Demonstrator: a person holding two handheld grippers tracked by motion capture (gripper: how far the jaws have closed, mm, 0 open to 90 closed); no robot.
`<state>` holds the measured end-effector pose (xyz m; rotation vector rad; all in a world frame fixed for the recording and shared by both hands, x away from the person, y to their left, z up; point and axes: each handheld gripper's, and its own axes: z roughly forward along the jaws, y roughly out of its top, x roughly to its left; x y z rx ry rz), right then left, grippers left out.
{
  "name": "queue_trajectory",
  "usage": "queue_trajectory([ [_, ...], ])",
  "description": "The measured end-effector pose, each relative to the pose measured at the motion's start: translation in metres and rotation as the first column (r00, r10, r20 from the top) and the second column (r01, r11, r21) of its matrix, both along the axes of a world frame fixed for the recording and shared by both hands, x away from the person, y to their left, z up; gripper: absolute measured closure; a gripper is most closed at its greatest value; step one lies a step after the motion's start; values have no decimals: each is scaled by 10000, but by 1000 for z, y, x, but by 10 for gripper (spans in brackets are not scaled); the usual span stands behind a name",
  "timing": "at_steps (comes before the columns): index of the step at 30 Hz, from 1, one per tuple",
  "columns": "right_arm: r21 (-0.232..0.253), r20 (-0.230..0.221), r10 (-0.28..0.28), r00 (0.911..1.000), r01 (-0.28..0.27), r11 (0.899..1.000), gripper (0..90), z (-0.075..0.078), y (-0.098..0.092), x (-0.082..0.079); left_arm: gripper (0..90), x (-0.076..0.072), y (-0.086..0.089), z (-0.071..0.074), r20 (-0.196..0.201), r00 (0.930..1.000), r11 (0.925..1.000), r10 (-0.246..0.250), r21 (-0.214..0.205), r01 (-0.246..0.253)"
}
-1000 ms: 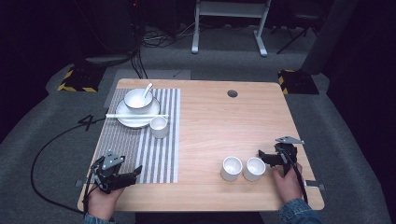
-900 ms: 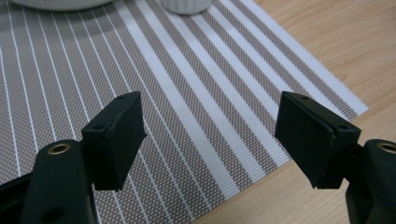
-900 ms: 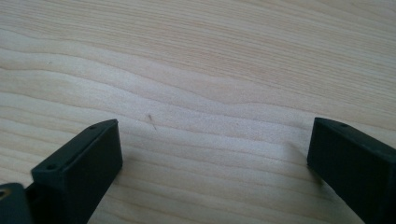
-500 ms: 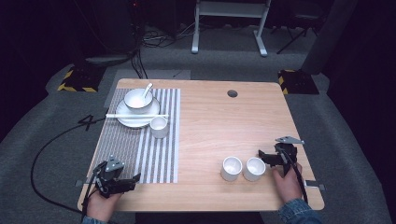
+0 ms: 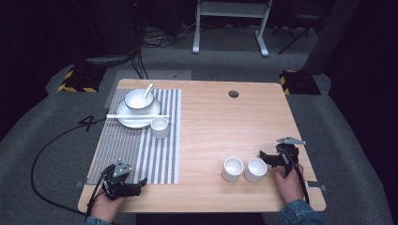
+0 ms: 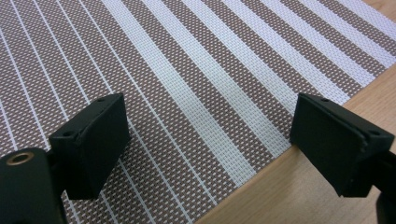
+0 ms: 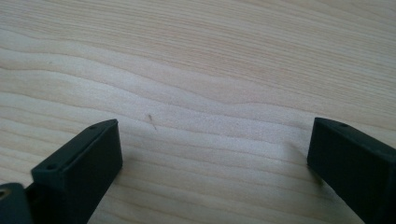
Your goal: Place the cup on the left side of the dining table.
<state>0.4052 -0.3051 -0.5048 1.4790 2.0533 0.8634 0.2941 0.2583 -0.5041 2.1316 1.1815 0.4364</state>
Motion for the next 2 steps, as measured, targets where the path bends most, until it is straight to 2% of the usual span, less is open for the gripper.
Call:
queue_trajectory([
  [2,-2,1,1,10000,-1,10000,31,0,0,0,116,0,-1,0,-20,10000,10000,41,7,-41],
])
